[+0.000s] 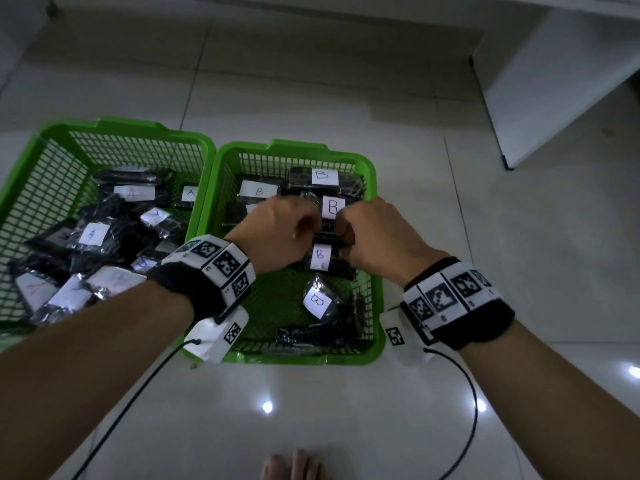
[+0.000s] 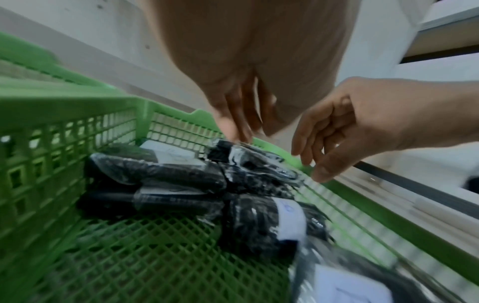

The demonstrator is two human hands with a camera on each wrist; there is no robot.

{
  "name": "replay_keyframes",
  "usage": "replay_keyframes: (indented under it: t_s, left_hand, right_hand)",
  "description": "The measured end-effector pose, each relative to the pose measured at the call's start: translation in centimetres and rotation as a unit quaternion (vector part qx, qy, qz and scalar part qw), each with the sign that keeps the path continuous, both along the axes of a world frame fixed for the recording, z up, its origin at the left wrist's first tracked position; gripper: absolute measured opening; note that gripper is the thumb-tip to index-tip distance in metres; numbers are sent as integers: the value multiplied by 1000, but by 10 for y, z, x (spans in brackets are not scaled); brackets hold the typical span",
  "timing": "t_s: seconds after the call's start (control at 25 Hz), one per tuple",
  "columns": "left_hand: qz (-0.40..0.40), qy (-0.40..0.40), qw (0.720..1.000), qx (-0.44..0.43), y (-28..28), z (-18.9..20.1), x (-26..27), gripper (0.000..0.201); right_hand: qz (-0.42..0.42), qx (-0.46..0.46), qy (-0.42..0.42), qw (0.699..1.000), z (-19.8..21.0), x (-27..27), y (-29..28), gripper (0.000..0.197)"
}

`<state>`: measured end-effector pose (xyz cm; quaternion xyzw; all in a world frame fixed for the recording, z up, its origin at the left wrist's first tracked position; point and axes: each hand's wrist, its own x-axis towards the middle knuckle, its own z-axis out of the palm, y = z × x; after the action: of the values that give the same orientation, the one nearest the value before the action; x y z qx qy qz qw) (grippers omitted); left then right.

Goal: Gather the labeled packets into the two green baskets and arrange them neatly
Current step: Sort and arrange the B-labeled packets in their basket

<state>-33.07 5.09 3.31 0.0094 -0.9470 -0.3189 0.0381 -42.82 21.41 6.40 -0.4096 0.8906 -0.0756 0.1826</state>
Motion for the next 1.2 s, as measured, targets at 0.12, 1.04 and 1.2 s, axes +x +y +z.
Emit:
replay_keyframes:
  t_s: [0.12, 1.04, 1.2]
  left_hand:
    - [-66, -108, 991, -43, 16, -6, 14, 11]
    - [252, -130, 826, 488, -43, 18, 33, 18]
    - [223, -152, 831, 486, -55, 21, 44, 22]
  right_hand:
    - [54, 79, -25, 995, -3, 30, 14, 24]
    - [-54, -204, -83, 974, -6, 25, -33, 86]
    - [-7, -196, -68, 978, -10, 25, -45, 83]
